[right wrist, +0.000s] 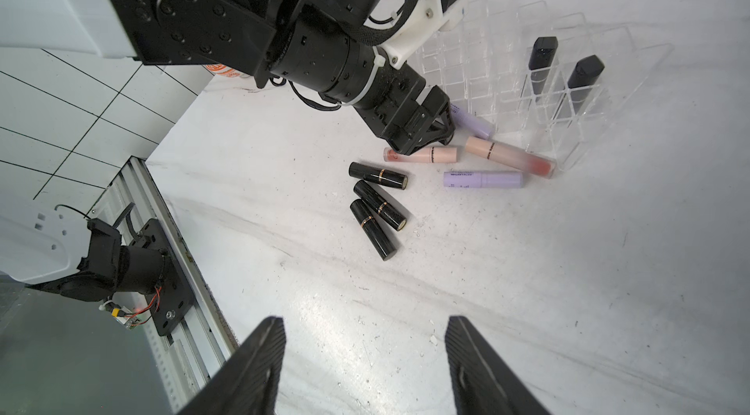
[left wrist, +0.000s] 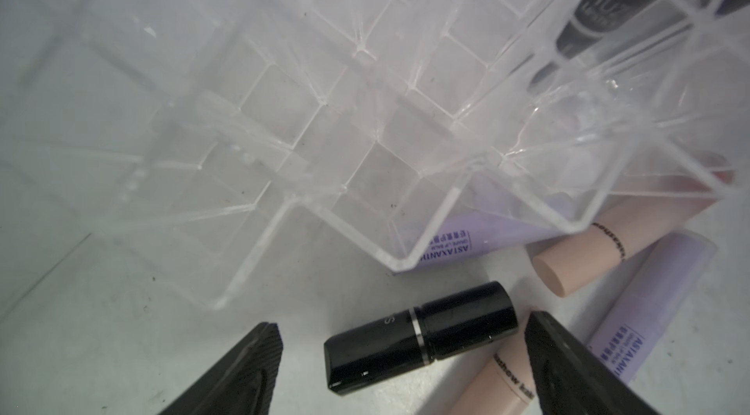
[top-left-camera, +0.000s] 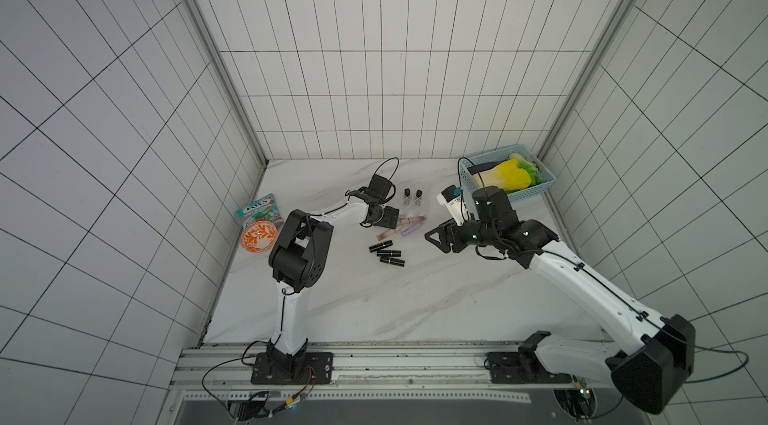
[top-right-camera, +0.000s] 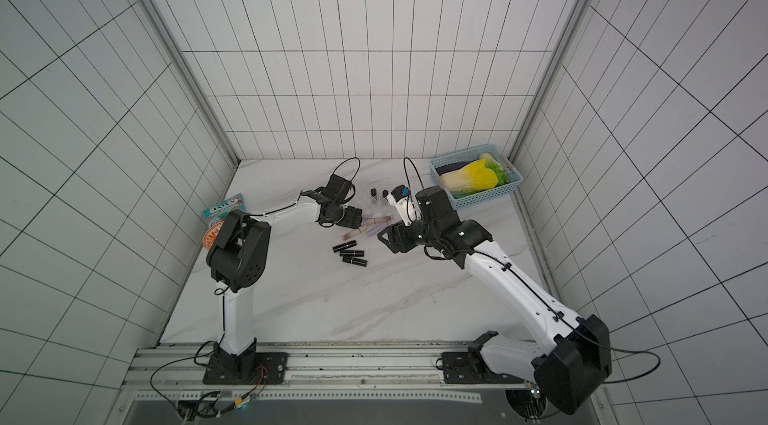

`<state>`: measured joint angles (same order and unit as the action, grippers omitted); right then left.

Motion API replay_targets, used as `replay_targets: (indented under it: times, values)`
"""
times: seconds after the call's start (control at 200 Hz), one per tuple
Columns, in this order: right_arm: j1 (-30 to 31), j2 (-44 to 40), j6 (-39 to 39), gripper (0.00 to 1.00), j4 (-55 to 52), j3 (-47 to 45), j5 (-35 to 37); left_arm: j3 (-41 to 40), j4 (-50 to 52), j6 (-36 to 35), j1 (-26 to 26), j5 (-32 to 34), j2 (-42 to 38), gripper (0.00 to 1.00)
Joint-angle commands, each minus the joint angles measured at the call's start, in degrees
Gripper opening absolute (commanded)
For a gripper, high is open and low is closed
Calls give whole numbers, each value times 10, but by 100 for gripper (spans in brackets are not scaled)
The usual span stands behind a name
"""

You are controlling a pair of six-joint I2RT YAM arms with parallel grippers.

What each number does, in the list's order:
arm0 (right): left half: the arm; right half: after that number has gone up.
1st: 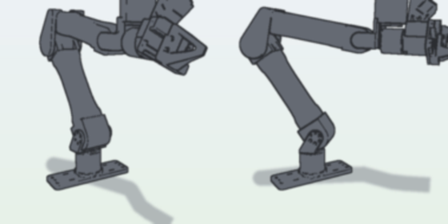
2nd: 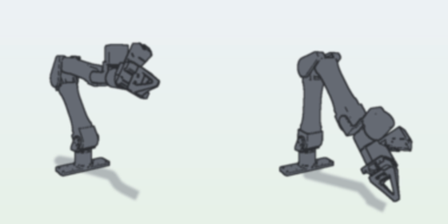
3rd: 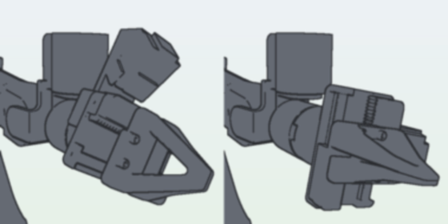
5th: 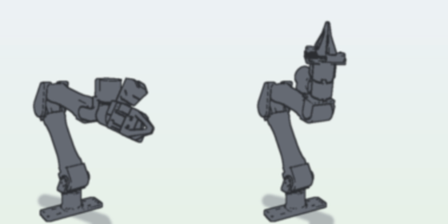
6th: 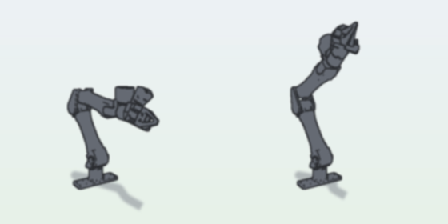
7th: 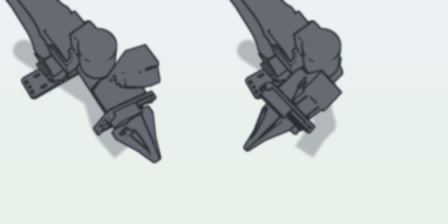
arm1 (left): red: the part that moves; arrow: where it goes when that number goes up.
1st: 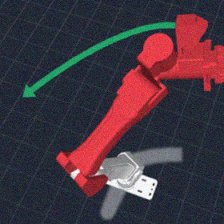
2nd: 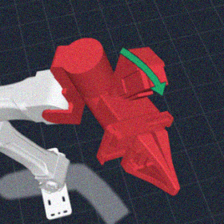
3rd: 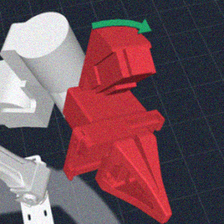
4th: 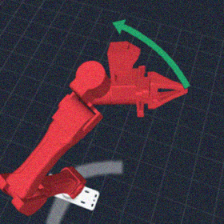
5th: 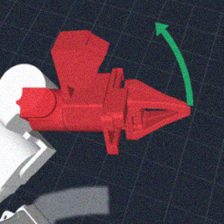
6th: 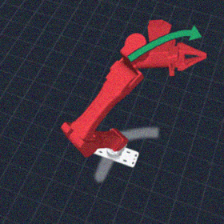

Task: Arrange the lipsticks in the organizer
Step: Pick up the lipstick at the center of the board.

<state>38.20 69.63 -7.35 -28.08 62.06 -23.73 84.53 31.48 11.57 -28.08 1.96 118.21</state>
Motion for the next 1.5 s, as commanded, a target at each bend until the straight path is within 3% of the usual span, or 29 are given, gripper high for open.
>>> replay_targets:
  times: [0.0, 0.31, 0.735, 1.034, 1.294, 1.494]
  values:
    - [-4, -6, -3, 66, 7, -9, -8, 28, 11, 6, -3, 7, 20, 93]
    - [-5, -6, -2, 66, 7, -10, -8, 39, 25, 3, -2, 25, 36, 93]
    - [-5, -12, -1, 66, 6, -12, -7, -21, 14, -2, 33, 41, 10, 93]
    - [-5, -10, -2, 66, 6, -11, -9, -46, -5, -15, 43, 22, -7, 82]
    - [-5, -12, -3, 66, 6, -11, -8, -52, -5, -17, 43, 16, -2, 44]
    - [-4, -15, -3, 66, 4, -10, -8, -69, -9, -16, 48, 16, -11, 21]
